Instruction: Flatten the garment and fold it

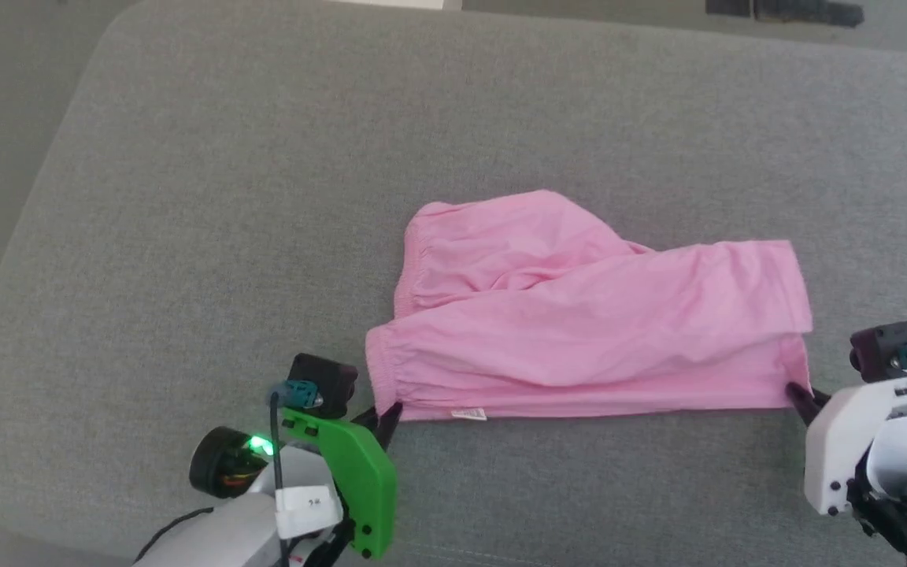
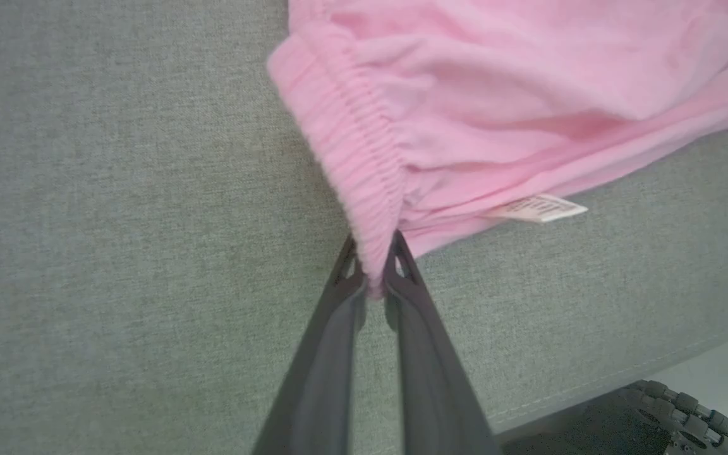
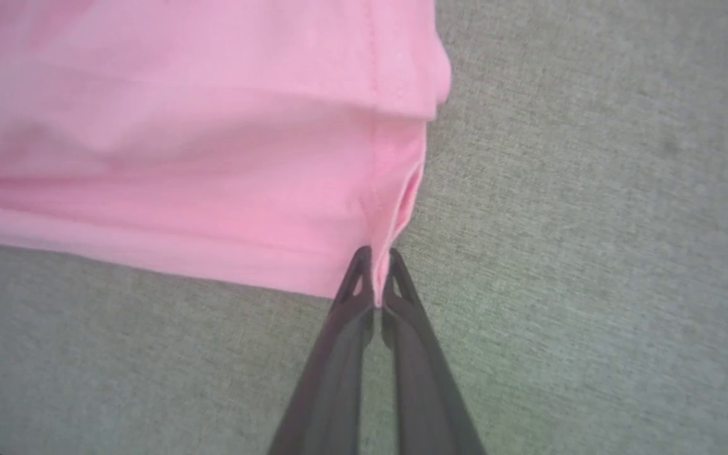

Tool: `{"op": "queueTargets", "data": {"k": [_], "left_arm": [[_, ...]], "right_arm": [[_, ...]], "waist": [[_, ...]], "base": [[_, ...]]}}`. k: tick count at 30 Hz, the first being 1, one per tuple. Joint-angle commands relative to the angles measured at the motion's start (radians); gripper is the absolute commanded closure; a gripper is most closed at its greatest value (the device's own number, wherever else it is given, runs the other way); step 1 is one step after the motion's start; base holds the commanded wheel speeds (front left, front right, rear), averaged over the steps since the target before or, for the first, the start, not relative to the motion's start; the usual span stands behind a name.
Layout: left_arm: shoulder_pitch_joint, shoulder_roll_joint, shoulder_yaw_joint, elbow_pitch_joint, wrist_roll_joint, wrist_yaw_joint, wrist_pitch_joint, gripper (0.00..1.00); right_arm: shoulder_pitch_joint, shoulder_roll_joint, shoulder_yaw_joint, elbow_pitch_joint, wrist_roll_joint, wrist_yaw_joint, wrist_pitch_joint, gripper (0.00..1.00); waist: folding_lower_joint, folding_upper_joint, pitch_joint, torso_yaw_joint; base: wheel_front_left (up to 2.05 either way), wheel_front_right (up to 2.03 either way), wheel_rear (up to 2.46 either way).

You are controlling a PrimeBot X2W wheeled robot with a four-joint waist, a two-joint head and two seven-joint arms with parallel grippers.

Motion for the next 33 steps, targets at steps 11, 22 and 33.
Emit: {"op": "queueTargets", "data": {"k": [11, 22, 33], "left_arm": [[-0.098, 0.141, 0.031, -0.134, -0.002, -0.062, 0.092, 1.00], [-0.411, 0.245, 0.184, -0.260, -0.115, -0.194, 0.277, 1.00], [-0.713, 0.233, 0.273, -0.116, -0.188, -0.312, 0.404, 1.00]], "right_arm": [[-0.002, -0.106, -0.046, -0.231, 0.248, -0.002, 0.078, 1.00], [-0.277, -0.174, -0.090, -0.322, 0.410, -0.002, 0.193, 1.00], [-0.603, -0.261, 0.020, -0.258, 0.431, -0.002, 0.204, 1.00]], "waist": [[0.0000, 0.0000, -0.141, -0.067], [0.0000, 0.0000, -0.185, -0.099], [0.0000, 0.0000, -0.118, -0.145]], "base": [[0.00, 0.00, 0.00], [0.00, 0.00, 0.00], [0.00, 0.00, 0.00]]}}
